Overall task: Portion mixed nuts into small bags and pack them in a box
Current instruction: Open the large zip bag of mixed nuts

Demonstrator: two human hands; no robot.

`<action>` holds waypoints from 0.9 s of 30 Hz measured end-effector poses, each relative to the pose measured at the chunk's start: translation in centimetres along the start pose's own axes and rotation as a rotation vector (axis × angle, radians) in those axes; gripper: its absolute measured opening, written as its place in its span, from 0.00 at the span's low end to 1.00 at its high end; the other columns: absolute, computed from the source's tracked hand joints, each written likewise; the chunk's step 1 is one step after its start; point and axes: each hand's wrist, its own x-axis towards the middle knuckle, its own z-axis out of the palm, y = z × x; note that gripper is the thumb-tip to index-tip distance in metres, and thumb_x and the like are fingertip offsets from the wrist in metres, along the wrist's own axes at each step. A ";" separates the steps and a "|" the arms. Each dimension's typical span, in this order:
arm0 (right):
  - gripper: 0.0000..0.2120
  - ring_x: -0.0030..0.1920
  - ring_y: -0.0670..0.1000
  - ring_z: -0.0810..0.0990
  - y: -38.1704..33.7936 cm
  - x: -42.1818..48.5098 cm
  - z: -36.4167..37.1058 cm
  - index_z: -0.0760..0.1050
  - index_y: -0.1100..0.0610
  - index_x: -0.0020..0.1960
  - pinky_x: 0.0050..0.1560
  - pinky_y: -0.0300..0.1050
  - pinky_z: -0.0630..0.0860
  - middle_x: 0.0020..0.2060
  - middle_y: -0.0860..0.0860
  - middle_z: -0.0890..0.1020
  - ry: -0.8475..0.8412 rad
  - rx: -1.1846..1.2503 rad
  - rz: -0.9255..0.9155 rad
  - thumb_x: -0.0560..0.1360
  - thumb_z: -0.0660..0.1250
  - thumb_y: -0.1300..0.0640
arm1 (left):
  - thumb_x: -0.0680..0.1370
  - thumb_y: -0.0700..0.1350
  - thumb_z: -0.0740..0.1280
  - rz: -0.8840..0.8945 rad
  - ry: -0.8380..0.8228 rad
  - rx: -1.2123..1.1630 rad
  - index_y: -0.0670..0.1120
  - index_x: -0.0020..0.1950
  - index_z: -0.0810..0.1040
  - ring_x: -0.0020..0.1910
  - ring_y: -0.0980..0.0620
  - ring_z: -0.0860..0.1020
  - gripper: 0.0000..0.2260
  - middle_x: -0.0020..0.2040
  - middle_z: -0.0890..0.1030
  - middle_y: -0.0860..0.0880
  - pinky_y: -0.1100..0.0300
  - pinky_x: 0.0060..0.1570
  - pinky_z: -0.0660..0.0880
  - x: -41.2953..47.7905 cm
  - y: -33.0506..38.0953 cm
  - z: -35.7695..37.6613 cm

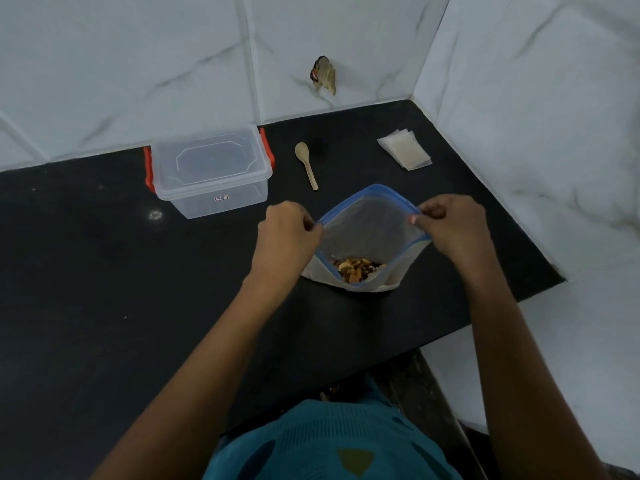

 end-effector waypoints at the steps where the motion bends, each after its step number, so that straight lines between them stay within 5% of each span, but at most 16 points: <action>1: 0.12 0.41 0.43 0.73 0.1 -0.2 0.4 0.75 0.58 0.56 0.36 0.31 0.67 0.46 0.50 0.77 -0.007 0.034 -0.001 0.73 0.68 0.59 | 0.77 0.44 0.65 -0.013 -0.003 0.006 0.42 0.51 0.78 0.33 0.60 0.73 0.07 0.42 0.77 0.50 0.70 0.31 0.68 -0.2 -0.2 0.2; 7: 0.23 0.48 0.44 0.70 1.6 -2.4 1.1 0.69 0.55 0.63 0.40 0.34 0.66 0.53 0.49 0.69 0.044 0.069 0.034 0.71 0.70 0.51 | 0.77 0.46 0.65 -0.019 0.019 -0.019 0.43 0.54 0.78 0.35 0.60 0.72 0.10 0.42 0.74 0.52 0.70 0.34 0.68 -0.4 -0.7 0.2; 12: 0.14 0.40 0.42 0.72 2.3 -2.5 1.4 0.72 0.57 0.57 0.34 0.33 0.66 0.50 0.52 0.75 0.055 0.111 0.084 0.73 0.68 0.57 | 0.74 0.47 0.69 -0.046 0.077 -0.066 0.42 0.55 0.76 0.39 0.59 0.73 0.13 0.45 0.74 0.52 0.70 0.37 0.69 -0.4 -0.3 0.1; 19: 0.07 0.47 0.47 0.79 2.4 -2.2 1.3 0.77 0.57 0.51 0.53 0.44 0.77 0.43 0.50 0.79 0.018 0.423 0.241 0.73 0.67 0.61 | 0.76 0.48 0.66 -0.015 0.081 -0.086 0.44 0.48 0.79 0.34 0.61 0.74 0.08 0.37 0.74 0.55 0.71 0.31 0.69 -0.8 0.0 0.5; 24: 0.06 0.42 0.45 0.76 2.1 -1.8 1.7 0.76 0.57 0.50 0.43 0.38 0.74 0.41 0.49 0.77 0.028 0.372 0.195 0.73 0.67 0.59 | 0.77 0.48 0.65 0.009 0.072 -0.107 0.45 0.46 0.78 0.33 0.61 0.75 0.07 0.34 0.73 0.57 0.70 0.32 0.72 -0.9 0.2 1.2; 27: 0.05 0.43 0.45 0.76 2.1 -1.5 1.5 0.75 0.56 0.49 0.46 0.40 0.75 0.41 0.47 0.75 0.028 0.355 0.193 0.74 0.65 0.62 | 0.77 0.49 0.65 -0.018 0.049 -0.168 0.47 0.43 0.78 0.34 0.58 0.76 0.07 0.35 0.76 0.56 0.66 0.34 0.74 -0.8 0.0 1.2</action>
